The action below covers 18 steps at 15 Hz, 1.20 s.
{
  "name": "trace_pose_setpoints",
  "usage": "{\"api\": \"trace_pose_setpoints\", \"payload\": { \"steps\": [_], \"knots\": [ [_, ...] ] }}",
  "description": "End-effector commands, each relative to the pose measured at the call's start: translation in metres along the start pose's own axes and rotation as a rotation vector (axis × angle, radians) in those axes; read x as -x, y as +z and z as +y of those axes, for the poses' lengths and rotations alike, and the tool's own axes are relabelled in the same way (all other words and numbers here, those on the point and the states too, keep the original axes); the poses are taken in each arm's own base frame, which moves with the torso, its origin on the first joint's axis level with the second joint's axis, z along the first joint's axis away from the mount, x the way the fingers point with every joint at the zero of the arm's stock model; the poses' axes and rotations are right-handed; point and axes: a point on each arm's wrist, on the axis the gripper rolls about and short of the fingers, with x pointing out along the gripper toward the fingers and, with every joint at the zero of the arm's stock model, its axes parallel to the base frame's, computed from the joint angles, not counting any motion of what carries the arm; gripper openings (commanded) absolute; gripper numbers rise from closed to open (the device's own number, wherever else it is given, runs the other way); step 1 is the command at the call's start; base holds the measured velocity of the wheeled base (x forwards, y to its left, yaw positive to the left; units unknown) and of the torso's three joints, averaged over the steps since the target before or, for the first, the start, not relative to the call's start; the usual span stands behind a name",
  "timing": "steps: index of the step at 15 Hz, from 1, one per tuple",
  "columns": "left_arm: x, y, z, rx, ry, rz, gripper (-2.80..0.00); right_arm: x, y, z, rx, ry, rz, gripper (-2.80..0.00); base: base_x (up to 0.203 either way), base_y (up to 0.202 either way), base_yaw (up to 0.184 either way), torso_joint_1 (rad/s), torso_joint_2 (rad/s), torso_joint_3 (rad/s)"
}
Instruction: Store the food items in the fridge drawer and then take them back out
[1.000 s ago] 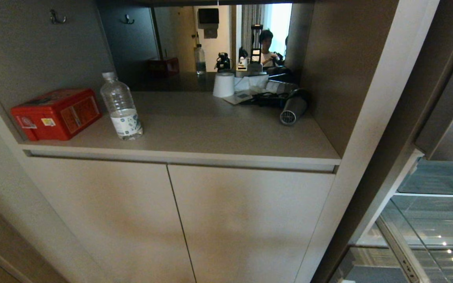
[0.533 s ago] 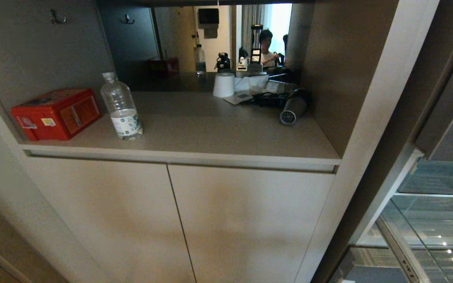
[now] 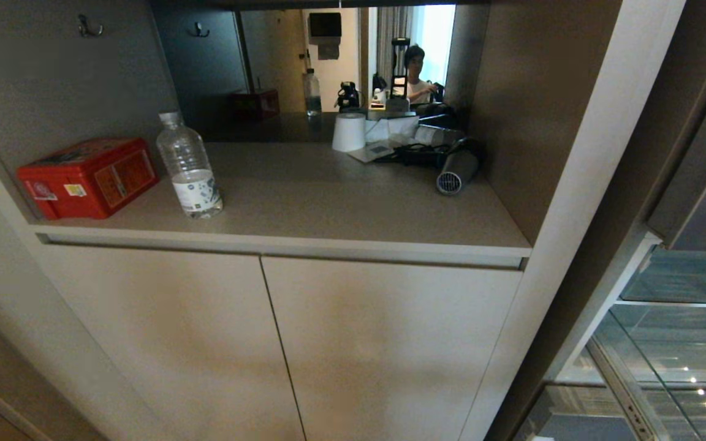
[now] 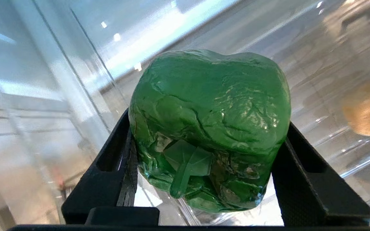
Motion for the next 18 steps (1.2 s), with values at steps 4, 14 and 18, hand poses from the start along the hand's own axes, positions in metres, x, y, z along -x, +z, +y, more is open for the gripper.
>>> {"api": "trace_pose_setpoints", "payload": {
  "steps": [4, 14, 18],
  "knots": [
    [-0.001, -0.003, 0.000, 0.000, 0.000, 0.010, -2.80, -0.032, -0.003, -0.005, -0.020, -0.007, 0.084, -2.80, 0.000, 0.000, 0.000, 0.000, 0.00, 0.000],
    [-0.001, -0.003, 0.000, 0.000, 0.000, 0.010, -2.80, -0.031, 0.017, -0.022, -0.058, -0.048, 0.013, 0.00, 0.000, 0.000, 0.000, 0.000, 0.00, 0.000],
    [-0.001, -0.003, 0.000, 0.000, 0.000, 0.010, -2.80, 0.020, 0.023, -0.026, -0.075, -0.084, -0.141, -2.80, 0.000, 0.000, 0.000, 0.000, 0.00, 0.000]
  ]
}}
